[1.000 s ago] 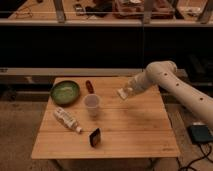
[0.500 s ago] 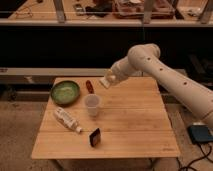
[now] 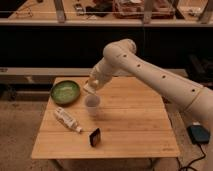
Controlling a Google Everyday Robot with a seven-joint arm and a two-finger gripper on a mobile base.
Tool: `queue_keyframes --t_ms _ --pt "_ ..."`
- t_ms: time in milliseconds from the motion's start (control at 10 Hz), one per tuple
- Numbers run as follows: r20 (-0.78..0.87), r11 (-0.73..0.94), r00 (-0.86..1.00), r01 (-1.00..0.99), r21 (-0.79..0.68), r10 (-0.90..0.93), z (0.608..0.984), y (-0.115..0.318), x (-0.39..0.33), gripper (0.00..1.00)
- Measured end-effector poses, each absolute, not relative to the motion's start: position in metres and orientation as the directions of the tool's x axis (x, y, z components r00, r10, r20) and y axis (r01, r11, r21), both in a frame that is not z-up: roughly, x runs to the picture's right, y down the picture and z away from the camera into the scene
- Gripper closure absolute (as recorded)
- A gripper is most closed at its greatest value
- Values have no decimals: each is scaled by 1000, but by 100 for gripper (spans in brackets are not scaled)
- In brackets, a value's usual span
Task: Place the white sponge in the ceramic cup
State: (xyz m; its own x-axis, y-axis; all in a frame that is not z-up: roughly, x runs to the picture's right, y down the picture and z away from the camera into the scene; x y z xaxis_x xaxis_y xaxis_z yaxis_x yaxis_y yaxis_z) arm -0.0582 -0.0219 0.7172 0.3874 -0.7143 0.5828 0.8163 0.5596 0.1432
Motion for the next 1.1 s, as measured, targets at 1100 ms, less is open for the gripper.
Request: queue_keyframes --t_ms 1100 --pt "559 465 366 884 40 -744 767 30 -71 68"
